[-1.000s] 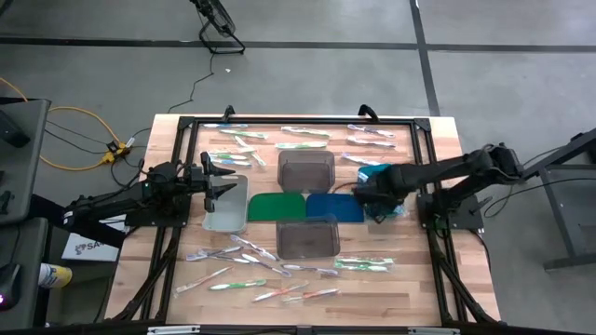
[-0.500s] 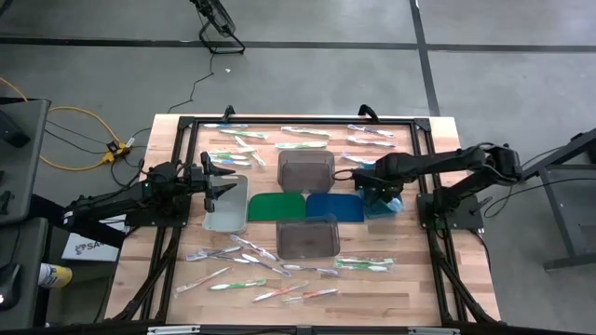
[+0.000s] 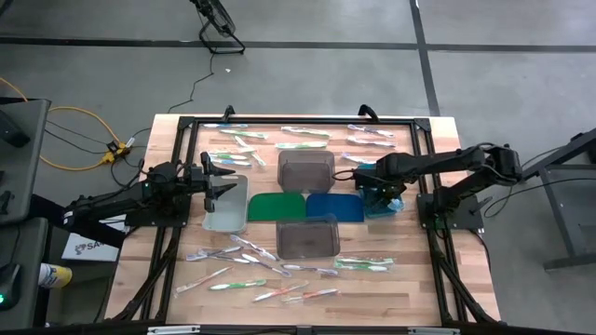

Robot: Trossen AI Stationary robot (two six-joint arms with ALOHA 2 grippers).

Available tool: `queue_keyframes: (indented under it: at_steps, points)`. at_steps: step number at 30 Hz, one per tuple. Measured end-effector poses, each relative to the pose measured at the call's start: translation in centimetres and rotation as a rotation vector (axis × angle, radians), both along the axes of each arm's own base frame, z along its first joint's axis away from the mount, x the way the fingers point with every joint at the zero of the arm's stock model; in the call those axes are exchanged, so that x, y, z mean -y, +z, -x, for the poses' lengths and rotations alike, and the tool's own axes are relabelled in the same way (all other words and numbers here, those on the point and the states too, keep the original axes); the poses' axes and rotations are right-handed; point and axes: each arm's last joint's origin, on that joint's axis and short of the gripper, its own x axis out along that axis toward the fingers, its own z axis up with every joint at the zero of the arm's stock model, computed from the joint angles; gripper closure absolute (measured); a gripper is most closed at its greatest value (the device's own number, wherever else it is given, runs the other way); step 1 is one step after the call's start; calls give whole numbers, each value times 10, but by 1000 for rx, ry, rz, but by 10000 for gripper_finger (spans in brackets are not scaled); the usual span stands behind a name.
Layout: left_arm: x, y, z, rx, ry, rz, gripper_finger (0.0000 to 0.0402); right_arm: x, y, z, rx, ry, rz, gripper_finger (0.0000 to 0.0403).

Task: Pick & Place Toothbrushes
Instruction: Put the green toothbrush into the bottom black bin

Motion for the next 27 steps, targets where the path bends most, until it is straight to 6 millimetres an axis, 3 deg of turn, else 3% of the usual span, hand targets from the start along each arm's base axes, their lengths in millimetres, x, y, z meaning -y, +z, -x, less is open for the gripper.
queue_keyframes:
  at_steps: [4, 9, 17, 27]
  points:
    - [0, 0, 0, 0, 0, 0, 215, -1, 11, 7, 50, 0, 5, 229]
    - [0, 0, 0, 0, 0, 0, 215, -3, 34, 24, 179, -6, 19, 212]
    - [0, 0, 0, 0, 0, 0, 215, -8, 68, 58, 410, 7, 26, 223]
    - [0, 0, 0, 0, 0, 0, 215, -10, 86, 86, 556, 86, 100, 242]
